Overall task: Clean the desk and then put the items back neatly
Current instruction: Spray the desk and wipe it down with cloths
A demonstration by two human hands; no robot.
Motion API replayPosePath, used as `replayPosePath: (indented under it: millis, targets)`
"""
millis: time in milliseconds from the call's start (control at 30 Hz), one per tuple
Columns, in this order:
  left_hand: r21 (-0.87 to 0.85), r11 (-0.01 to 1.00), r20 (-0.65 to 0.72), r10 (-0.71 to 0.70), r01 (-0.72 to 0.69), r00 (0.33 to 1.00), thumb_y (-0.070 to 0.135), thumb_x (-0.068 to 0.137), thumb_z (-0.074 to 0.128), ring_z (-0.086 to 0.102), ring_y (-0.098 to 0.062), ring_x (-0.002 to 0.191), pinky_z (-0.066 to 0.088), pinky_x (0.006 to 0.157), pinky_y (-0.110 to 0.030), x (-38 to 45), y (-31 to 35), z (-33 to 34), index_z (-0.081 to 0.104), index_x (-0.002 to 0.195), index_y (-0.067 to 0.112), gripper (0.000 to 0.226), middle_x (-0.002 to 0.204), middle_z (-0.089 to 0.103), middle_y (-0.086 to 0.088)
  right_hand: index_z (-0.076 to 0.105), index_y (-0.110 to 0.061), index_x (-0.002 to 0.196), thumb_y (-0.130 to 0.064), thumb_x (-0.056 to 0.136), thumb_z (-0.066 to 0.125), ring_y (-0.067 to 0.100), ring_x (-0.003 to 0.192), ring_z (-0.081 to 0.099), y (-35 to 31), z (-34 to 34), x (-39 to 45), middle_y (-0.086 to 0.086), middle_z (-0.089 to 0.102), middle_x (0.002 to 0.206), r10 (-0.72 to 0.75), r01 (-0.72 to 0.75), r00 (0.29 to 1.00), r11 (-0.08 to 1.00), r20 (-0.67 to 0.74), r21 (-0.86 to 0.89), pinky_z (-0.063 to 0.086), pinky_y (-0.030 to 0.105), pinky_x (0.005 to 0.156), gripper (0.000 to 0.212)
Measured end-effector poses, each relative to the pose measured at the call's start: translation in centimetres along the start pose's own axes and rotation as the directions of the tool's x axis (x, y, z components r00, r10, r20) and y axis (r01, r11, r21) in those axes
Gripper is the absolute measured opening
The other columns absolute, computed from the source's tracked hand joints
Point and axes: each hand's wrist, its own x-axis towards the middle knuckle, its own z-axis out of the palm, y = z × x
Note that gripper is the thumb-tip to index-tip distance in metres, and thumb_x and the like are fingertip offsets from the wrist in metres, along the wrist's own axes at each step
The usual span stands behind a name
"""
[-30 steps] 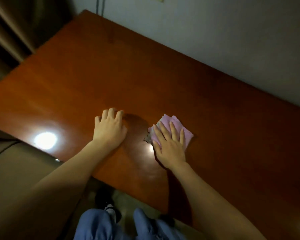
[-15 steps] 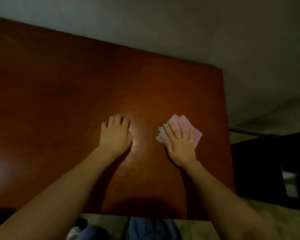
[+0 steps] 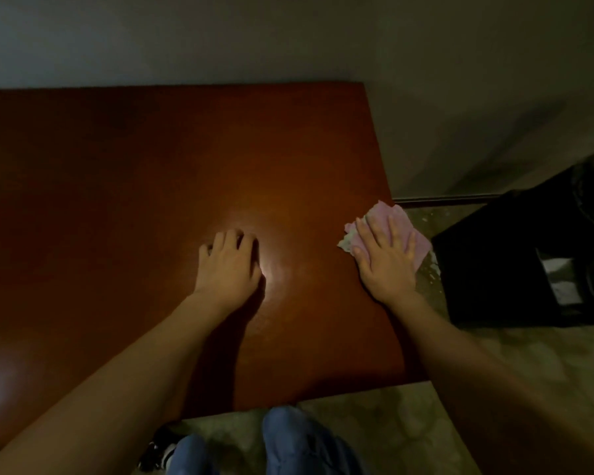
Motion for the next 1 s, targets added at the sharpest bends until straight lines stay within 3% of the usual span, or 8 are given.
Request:
replayPosePath:
  millis: [167,367,533,667,800,900,1000]
  targets:
    - [-0.005,0.999,-0.023,0.035,-0.035,0.999,0.033,0.096,0.039,0.028,-0.022,0.135,0.026,0.109,-0.041,-0.7,1.2,0.7,0.031,0.142,0.018,0.049,0.145,0.033,-0.005,0.014,-0.03,0.151,-0.057,0.086,-0.001,0.026,0.147,-0.005,0.7,0.7,-3.7,-0.007,0.007,0.159,0.105,-0.104,0.994,0.994,-0.026,0.041,-0.006,0.056,0.113,0.072]
    - [-0.031,0.999,-0.005,0.026,-0.026,1.0,0.033,0.096,0.04,0.027,-0.022,0.135,0.025,0.109,-0.041,-2.8,-0.3,1.2,0.031,0.142,0.018,0.049,0.145,0.032,-0.005,0.021,-0.027,0.149,-0.051,0.094,0.011,0.034,0.145,0.008,-1.6,2.0,-6.9,-0.001,0.021,0.157,0.078,-0.077,0.995,0.997,-0.057,0.015,0.002,0.062,0.111,0.061]
    - [-0.041,0.998,-0.006,-0.045,0.044,0.999,0.033,0.095,0.04,0.028,-0.022,0.134,0.026,0.108,-0.041,-4.5,-4.1,1.3,0.03,0.142,0.018,0.051,0.144,0.033,-0.006,0.034,-0.023,0.146,-0.046,0.097,0.02,0.036,0.141,0.019,-7.9,3.6,-8.1,0.001,0.034,0.152,-0.077,0.075,0.996,0.996,-0.049,-0.04,0.01,0.063,0.107,0.056]
    - [-0.047,0.992,-0.031,-0.122,0.121,0.992,0.033,0.094,0.041,0.03,-0.023,0.133,0.027,0.107,-0.041,-6.1,-8.4,1.3,0.032,0.141,0.018,0.05,0.142,0.034,-0.007,0.039,-0.023,0.142,-0.042,0.095,0.03,0.032,0.141,0.015,-14.6,4.7,-8.1,0.003,0.041,0.148,-0.25,0.247,0.968,0.965,-0.027,-0.085,0.015,0.064,0.104,0.052]
    - [-0.081,0.979,-0.053,-0.192,0.188,0.98,0.033,0.095,0.04,0.029,-0.023,0.133,0.027,0.107,-0.041,-8.2,-13.6,1.5,0.035,0.14,0.018,0.048,0.143,0.033,-0.007,0.032,-0.026,0.146,-0.046,0.096,0.023,0.035,0.144,0.004,-21.9,5.5,-8.2,-0.001,0.026,0.155,-0.381,0.387,0.92,0.92,0.09,-0.058,0.0,0.063,0.108,0.055]
    - [-0.111,0.963,-0.056,-0.254,0.247,0.966,0.033,0.095,0.039,0.029,-0.024,0.134,0.027,0.107,-0.042,-10.0,-18.3,1.9,0.034,0.141,0.018,0.048,0.144,0.033,-0.007,0.034,-0.026,0.146,-0.045,0.095,0.021,0.035,0.144,0.005,-27.5,6.0,-8.3,0.0,0.028,0.155,-0.453,0.463,0.882,0.884,0.128,-0.065,-0.003,0.063,0.108,0.055]
    - [-0.133,0.941,-0.058,-0.321,0.312,0.945,0.034,0.096,0.038,0.028,-0.026,0.134,0.027,0.107,-0.043,-12.2,-24.1,2.4,0.03,0.143,0.018,0.051,0.145,0.032,-0.008,0.02,-0.031,0.15,-0.05,0.095,0.01,0.027,0.142,-0.019,-33.4,6.9,-8.4,-0.005,0.009,0.16,-0.518,0.532,0.835,0.846,0.186,-0.03,-0.021,0.056,0.107,0.06]
